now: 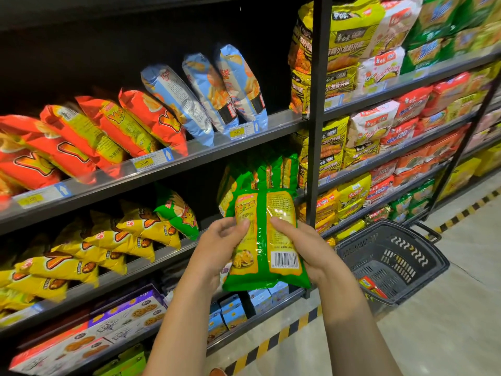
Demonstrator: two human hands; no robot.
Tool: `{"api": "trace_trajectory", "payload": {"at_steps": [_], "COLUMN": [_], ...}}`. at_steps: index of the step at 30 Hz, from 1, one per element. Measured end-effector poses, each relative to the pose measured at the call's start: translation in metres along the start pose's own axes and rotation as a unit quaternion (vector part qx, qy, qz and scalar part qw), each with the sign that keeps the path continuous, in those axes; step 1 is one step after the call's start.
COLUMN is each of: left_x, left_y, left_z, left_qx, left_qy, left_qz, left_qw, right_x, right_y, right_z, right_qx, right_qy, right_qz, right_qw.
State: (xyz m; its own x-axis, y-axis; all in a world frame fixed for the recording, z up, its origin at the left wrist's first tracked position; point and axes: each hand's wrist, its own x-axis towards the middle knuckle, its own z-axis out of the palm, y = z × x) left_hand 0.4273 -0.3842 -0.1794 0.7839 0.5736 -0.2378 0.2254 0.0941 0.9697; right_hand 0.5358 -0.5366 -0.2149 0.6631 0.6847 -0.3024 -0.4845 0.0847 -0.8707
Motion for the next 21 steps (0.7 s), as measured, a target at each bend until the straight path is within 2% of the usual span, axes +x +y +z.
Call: {"api": "trace_trajectory", "payload": {"at_steps": [3,7,9,13,16,21], "left_x": [0.004,-0.003,-0.006,-0.001,0.003,0.014], "left_y": [-0.003,0.004,0.006,0.004,0.001,-0.012], "left_z": [-0.001,0.014,0.018,0.014,0.009,-0.006], "left_qx": [0.033,0.067,0.075,0.08,0.043,-0.108], "left_qy": [0.038,-0.03,-0.055,-0.055,-0.015,0.012], "left_qz": [0.078,0.086,0.076,0.082,0.074,-0.001], "left_qw": [0.996,0.994,0.993,0.992,0.996,0.994], "right_x": [0.008,0.013,0.013,0.01,0.009,0.013], "right_y": [0.005,0.01,0.008,-0.001,-0.003,-0.002], "right_z": [0.005,0.019,0.024,0.025,0.02,0.011], "right_qx": [-0.052,-0.119,-0.137,-0.128,-0.145,-0.144], "right_qy": [0.057,0.085,0.068,-0.004,-0.003,0.024], "right_qz": [-0.064,-0.146,-0.166,-0.157,-0.15,-0.188], "right_qw": [0.995,0.978,0.974,0.979,0.978,0.971]}}
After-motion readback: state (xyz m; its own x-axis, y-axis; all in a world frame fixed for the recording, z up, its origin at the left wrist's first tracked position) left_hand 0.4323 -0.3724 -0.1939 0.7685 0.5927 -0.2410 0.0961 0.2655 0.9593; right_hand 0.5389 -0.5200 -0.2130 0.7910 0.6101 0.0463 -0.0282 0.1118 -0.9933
